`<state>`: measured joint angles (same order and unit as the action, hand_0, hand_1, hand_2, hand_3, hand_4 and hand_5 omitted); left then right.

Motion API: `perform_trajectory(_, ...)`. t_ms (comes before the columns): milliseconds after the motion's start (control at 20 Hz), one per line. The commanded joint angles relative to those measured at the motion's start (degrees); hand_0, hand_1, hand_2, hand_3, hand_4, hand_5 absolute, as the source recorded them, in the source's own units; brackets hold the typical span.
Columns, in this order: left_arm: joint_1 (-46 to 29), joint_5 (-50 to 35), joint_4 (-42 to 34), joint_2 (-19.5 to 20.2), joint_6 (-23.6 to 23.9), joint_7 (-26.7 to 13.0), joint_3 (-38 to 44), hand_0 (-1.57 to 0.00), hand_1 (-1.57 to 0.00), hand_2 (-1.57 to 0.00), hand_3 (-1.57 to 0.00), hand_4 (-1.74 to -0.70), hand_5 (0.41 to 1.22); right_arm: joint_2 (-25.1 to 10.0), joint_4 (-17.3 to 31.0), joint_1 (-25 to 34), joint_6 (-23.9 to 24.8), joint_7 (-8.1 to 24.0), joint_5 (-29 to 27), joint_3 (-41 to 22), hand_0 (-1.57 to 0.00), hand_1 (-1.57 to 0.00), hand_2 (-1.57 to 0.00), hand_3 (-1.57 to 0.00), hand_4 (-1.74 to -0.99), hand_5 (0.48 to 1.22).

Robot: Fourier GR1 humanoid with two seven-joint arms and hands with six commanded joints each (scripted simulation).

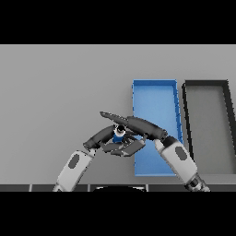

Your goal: Pick up the blue pipe and place it into the blue bin.

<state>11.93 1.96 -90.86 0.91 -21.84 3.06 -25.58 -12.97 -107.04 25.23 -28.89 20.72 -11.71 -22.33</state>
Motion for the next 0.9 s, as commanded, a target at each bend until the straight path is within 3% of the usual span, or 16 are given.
perform_trajectory(0, 0.2, 0.7, 0.9, -0.3, 0.1, 0.6, 0.2, -1.57, -1.57, -1.57, -1.57, -1.46, 1.221, 0.9, 0.7, 1.1, -0.1, 0.0, 0.0, -0.4, 0.0, -0.03, -0.05, -0.01, -1.215, 0.513)
perform_trajectory(50, 0.2, 0.2, 1.3, -0.3, -0.4, 1.3, 1.0, -1.57, -1.57, -1.57, -1.57, -1.46, 1.221, 1.4, 1.1, 1.2, -0.3, 0.1, -0.5, -0.5, -0.02, -0.11, -0.13, -0.05, -1.222, 0.517)
perform_trajectory(100, 0.0, 0.9, 1.4, -0.7, 0.1, -0.1, 0.9, -1.57, -1.57, -1.57, -1.57, -1.51, 1.221, 1.6, 2.3, 2.1, -0.7, 0.2, -0.5, -0.4, -0.17, -0.24, -0.25, -0.14, -1.255, 0.519)
perform_trajectory(150, -0.5, 0.5, 0.7, -0.7, -0.2, -1.5, 1.2, -1.57, -1.57, -1.54, -1.3, -1.56, 1.221, 1.6, 2.8, 3.3, -1.1, 0.5, -1.0, -0.1, -0.4, -0.44, -0.43, -0.31, -1.303, 0.52)
perform_trajectory(200, -0.9, 0.2, 0.6, -0.9, -0.4, -3.0, 1.3, -1.57, -1.57, -1.53, -1.14, -1.6, 1.221, 2.0, 3.6, 3.2, -1.4, -0.5, -0.2, -0.6, -0.63, -0.65, -0.66, -0.5, -1.383, 0.523)
perform_trajectory(350, -0.5, 1.1, 0.9, -1.8, -0.4, -1.7, 1.6, -1.57, -1.57, -1.55, -1.23, -1.67, 1.221, 3.1, 4.6, 3.8, -1.2, -1.5, -0.3, -0.9, -1.09, -1.1, -1.1, -0.9, -1.537, 0.6)
perform_trajectory(400, 0.3, 1.0, 1.2, -2.5, -0.7, -2.0, 1.9, -1.57, -1.57, -1.55, -1.27, -1.68, 1.221, 4.1, 4.4, 3.4, -0.5, -2.1, -1.5, -0.9, -1.19, -1.19, -1.2, -1.03, -1.513, 0.671)
perform_trajectory(500, -0.1, 1.3, 0.8, -2.2, -1.3, -1.7, 2.2, -1.57, -1.57, -1.56, -1.33, -1.7, 1.221, 4.7, 4.2, 2.5, 0.1, -3.2, -1.3, -0.9, -1.32, -1.33, -1.33, -1.23, -1.481, 0.869)
perform_trajectory(550, -0.5, 1.4, 0.7, -2.4, -1.5, -1.0, 2.1, -1.57, -1.57, -1.56, -1.32, -1.71, 1.221, 4.7, 3.6, 2.3, 0.1, -3.4, -1.0, -1.0, -1.37, -1.38, -1.38, -1.29, -1.475, 0.94)
perform_trajectory(600, -0.8, 1.7, 0.5, -2.5, -1.3, -1.4, 2.1, -1.57, -1.57, -1.55, -1.37, -1.72, 1.221, 4.5, 3.8, 2.0, -0.4, -5.6, 0.6, -1.1, -1.41, -1.42, -1.42, -1.35, -1.474, 0.996)
perform_trajectory(750, -0.8, 2.9, 0.9, -3.2, -1.3, 0.1, 2.0, -1.57, -1.57, -1.55, -1.42, -1.73, 1.221, 4.9, 2.9, 1.4, -1.3, -6.1, 1.7, -1.5, -1.49, -1.49, -1.49, -1.46, -1.485, 1.106)
perform_trajectory(850, -0.4, 3.3, 0.7, -3.3, -0.8, 0.0, 2.4, -1.57, -1.57, -1.56, -1.44, -1.73, 1.221, 7.0, 2.5, 0.6, -0.4, -3.2, -0.6, -1.1, -1.52, -1.52, -1.52, -1.5, -1.49, 1.147)
